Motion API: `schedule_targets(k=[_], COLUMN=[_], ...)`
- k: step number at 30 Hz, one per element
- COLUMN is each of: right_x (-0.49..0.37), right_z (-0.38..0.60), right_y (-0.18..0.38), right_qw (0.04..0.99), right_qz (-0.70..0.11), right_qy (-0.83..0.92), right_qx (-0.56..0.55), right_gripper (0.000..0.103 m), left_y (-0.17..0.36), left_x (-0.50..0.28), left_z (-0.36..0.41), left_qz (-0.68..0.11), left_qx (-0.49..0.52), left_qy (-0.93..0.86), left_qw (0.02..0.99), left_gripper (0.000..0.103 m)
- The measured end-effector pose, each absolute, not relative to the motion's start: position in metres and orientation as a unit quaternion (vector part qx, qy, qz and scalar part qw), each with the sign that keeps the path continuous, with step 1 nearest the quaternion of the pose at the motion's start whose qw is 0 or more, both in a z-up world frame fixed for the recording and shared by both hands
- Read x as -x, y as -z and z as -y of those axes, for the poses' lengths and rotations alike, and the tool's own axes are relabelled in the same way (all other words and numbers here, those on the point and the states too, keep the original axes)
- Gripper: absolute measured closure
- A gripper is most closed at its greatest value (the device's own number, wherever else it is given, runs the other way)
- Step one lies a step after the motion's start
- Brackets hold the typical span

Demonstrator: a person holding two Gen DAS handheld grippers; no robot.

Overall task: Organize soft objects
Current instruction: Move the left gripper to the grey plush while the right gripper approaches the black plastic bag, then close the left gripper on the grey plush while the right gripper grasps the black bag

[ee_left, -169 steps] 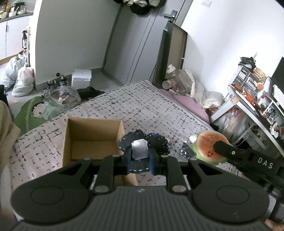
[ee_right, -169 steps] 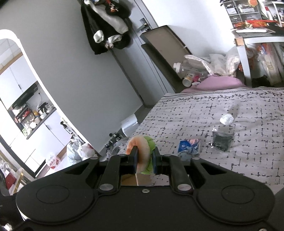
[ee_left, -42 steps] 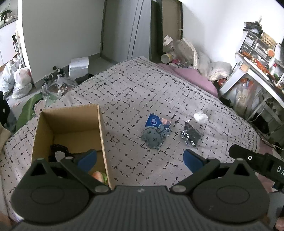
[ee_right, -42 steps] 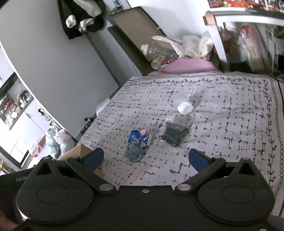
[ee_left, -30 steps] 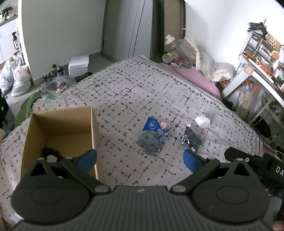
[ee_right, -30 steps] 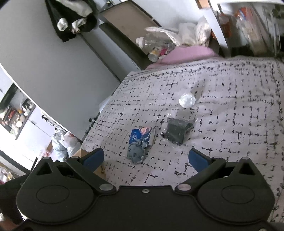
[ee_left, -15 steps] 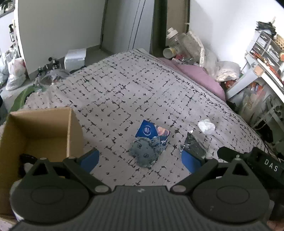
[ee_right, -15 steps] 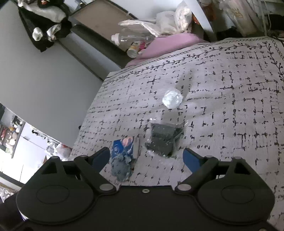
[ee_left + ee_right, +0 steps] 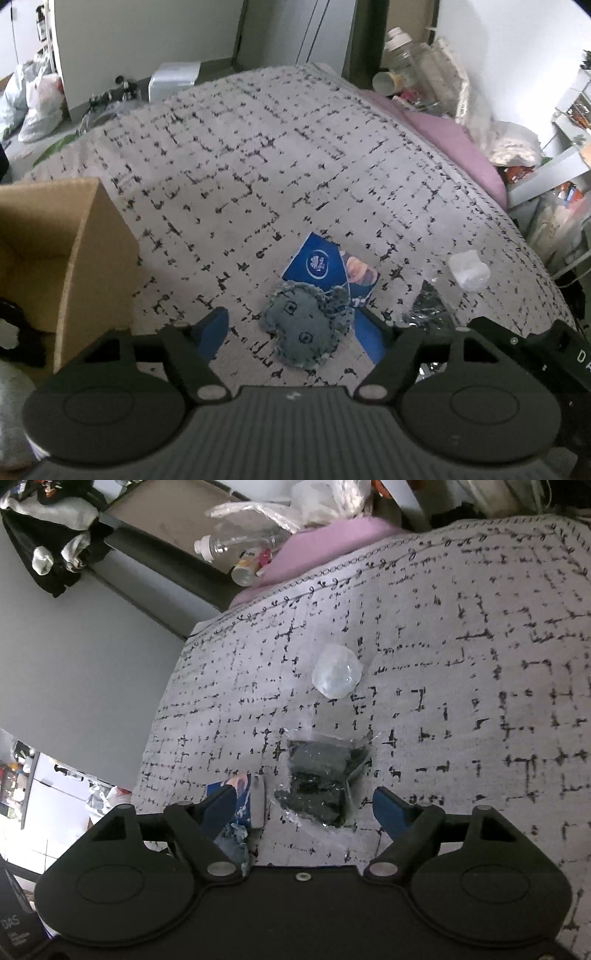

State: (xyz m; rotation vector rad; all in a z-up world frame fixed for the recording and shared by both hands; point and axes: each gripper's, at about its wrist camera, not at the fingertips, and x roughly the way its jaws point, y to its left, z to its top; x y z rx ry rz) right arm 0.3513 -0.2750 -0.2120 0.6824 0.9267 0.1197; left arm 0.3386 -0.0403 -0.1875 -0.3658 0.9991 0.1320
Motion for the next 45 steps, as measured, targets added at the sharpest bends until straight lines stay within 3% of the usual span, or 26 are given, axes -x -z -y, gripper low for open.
schedule_targets(k=[8, 13, 19, 23, 24, 30, 45], right_x=[-0.371, -0.380, -0.385, -0.383, -0.382, -0.373, -0.326], right_z=[0.266, 0.258, 0.249, 0.244, 0.245, 0.249, 0.260], right_y=[0.228, 0.229, 0.231, 0.230, 0.230, 0.228, 0.198], right_qw=[0.836, 0.846, 0.855, 0.863, 0.863, 0.857, 0.861], right_qz=[-0.451, -0.451, -0.450, -0.450, -0.448, -0.450, -0.429], right_qy=[-0.040, -0.036, -0.035, -0.030, -0.030, -0.044, -0.052], right_qx=[-0.309, -0.283, -0.256, -0.226, -0.229, -0.245, -0.269], right_gripper=[0.022, 0.022, 0.024, 0.042, 0.050, 0.064, 0.066], left_y=[0.218, 0.226, 0.224, 0.221, 0.220, 0.209, 0.165], left_x=[-0.354, -0.359, -0.359, -0.354, -0.353, -0.343, -0.306], left_z=[0.042, 0.043, 0.040, 0.038, 0.038, 0.040, 0.041], left_qz=[-0.499, -0.499, -0.493, -0.486, -0.484, -0.478, -0.444], left_qx=[0.182, 0.164, 0.167, 0.178, 0.179, 0.179, 0.175], left_qy=[-0.066, -0.071, -0.075, -0.065, -0.064, -0.054, -0.043], left_qw=[0.845, 0.848, 0.850, 0.853, 0.854, 0.858, 0.878], left_gripper=[0.033, 0.040, 0.069, 0.077, 0.078, 0.085, 0.087])
